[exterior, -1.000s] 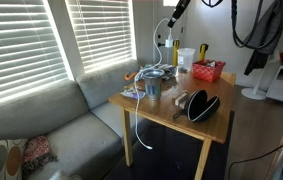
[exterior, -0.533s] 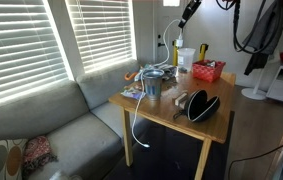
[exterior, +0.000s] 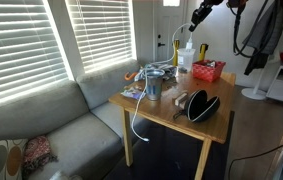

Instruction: Move the phone charger from the silver cup to the basket

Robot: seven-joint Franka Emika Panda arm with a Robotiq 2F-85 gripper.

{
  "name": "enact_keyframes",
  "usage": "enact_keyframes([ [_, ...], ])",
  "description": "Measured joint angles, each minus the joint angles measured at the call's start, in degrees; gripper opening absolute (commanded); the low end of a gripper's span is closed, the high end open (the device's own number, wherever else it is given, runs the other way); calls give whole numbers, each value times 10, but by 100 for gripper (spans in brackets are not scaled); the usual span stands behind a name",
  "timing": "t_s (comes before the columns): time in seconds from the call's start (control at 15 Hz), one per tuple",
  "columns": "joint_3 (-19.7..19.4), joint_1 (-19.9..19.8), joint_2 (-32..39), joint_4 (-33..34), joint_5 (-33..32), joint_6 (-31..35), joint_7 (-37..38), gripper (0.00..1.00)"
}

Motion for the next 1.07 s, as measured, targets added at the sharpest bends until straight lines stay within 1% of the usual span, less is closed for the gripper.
enact_keyframes([
  [0.47, 9, -70, -21, -34, -68, 9, 118, 1],
  [0.87, 17, -88, -22, -45, -90, 9, 167, 1],
  [0.93, 17, -89, -22, -47, -90, 8, 173, 4],
  [1.07, 17, -89, -22, -51, -90, 8, 174, 4],
])
